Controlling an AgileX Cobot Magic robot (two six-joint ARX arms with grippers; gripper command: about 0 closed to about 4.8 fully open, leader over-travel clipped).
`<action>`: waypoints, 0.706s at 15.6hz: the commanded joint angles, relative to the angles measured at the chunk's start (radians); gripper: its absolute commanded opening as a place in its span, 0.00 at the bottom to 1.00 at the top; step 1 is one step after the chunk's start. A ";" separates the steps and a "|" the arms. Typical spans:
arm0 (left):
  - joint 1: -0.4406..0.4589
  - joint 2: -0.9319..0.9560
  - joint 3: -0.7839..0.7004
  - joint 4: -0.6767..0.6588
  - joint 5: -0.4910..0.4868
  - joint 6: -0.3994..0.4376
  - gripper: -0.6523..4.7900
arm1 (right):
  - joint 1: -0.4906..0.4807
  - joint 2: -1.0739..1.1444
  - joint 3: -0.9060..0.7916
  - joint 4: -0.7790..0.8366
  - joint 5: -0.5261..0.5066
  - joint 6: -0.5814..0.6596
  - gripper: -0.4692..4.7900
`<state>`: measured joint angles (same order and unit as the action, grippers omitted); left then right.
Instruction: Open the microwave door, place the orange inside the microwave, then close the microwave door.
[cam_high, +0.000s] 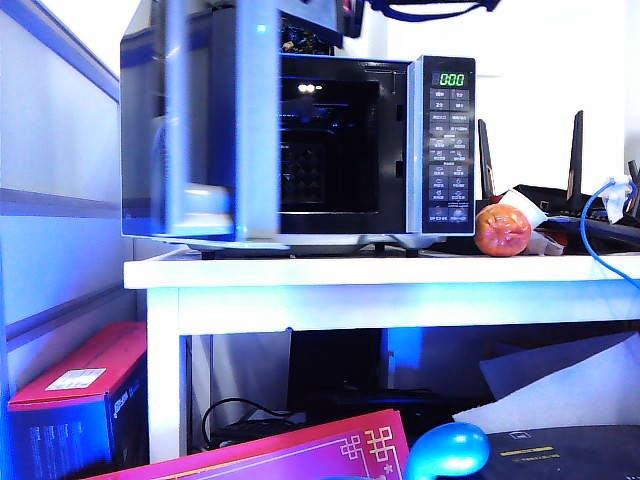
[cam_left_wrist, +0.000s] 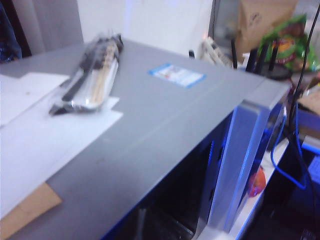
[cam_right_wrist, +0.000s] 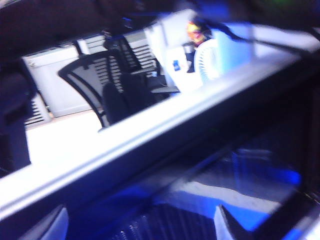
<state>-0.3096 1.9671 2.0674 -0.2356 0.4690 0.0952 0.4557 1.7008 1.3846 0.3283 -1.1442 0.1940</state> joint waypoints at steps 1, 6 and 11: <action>-0.001 -0.006 0.003 -0.011 0.011 0.059 0.11 | 0.004 -0.007 0.004 0.036 -0.006 0.016 0.82; -0.001 -0.005 -0.018 -0.181 0.033 0.169 0.11 | -0.048 -0.022 0.005 0.044 -0.002 0.016 0.82; 0.000 -0.005 -0.064 -0.315 0.037 0.242 0.11 | -0.210 -0.043 0.005 0.045 0.002 0.016 0.82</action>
<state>-0.3092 1.9480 2.0197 -0.4759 0.4976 0.3248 0.2630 1.6657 1.3861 0.3588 -1.1442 0.2058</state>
